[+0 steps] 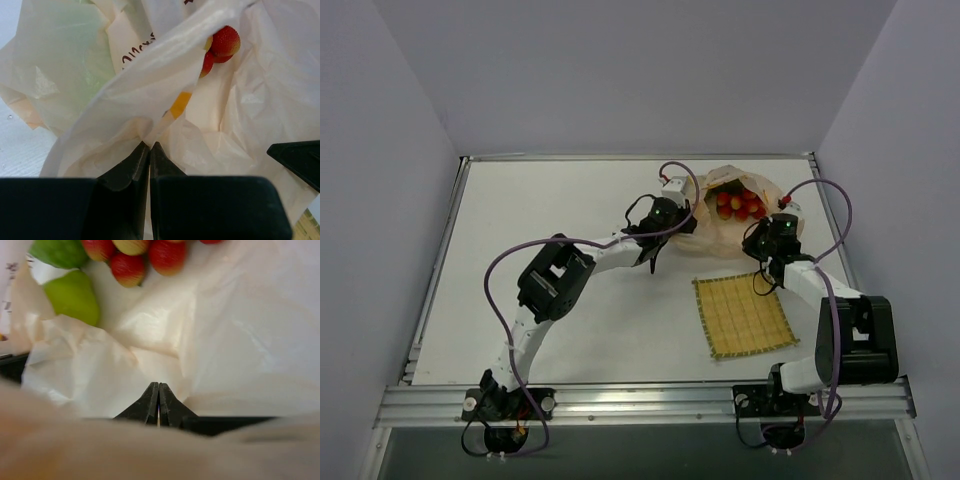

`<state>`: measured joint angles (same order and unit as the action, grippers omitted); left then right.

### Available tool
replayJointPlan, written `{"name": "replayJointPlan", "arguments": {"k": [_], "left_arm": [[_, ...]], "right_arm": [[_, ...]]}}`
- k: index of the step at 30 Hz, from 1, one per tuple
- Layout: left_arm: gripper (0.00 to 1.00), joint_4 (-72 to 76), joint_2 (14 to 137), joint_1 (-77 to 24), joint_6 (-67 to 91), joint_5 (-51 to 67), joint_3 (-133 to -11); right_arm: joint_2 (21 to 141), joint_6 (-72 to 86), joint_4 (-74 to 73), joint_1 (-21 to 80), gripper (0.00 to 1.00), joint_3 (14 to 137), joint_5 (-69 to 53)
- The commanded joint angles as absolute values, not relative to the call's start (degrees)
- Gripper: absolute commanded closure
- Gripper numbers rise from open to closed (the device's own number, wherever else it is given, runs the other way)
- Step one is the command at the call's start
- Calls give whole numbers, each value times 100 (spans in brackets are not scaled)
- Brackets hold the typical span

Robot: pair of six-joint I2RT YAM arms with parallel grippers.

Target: Take the fake fruits out of the plastic bag

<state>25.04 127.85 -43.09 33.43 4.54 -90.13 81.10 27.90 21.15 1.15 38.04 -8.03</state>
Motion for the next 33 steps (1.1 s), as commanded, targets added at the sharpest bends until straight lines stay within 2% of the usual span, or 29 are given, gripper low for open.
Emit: {"name": "replayJointPlan", "arguments": {"k": [1, 3, 6, 7, 9, 16, 26, 29, 33], "left_arm": [[98, 2997, 12630, -4271, 3375, 527, -9036], [98, 3128, 12647, -4271, 3392, 527, -9009], [98, 3287, 12656, -4271, 3384, 536, -8947], [98, 3331, 12656, -4271, 3366, 536, -8930], [98, 3410, 12647, -4271, 3357, 536, -8886], [98, 3673, 12612, -4280, 3471, 571, -8745], [98, 3525, 12674, -4271, 3560, 721, -8894], [98, 3411, 12709, -4263, 3560, 729, -9043], [98, 3296, 12770, -4254, 3533, 712, -9193]], "right_arm": [[7963, 2944, 2505, 97, 99, 3735, -255], [7937, 2805, 2470, 114, 95, 3901, -342], [7919, 2655, 2461, 202, 76, 4191, -545], [7928, 2602, 2452, 246, 66, 4279, -554], [8041, 2497, 2365, 316, 59, 4516, -615], [8937, 2023, 2319, 852, 57, 5518, -18], [10651, 678, 2294, 932, 57, 6995, 817], [11091, 203, 2118, 940, 54, 7461, 1001], [11521, -368, 1996, 1019, 44, 7927, 1186]]}}
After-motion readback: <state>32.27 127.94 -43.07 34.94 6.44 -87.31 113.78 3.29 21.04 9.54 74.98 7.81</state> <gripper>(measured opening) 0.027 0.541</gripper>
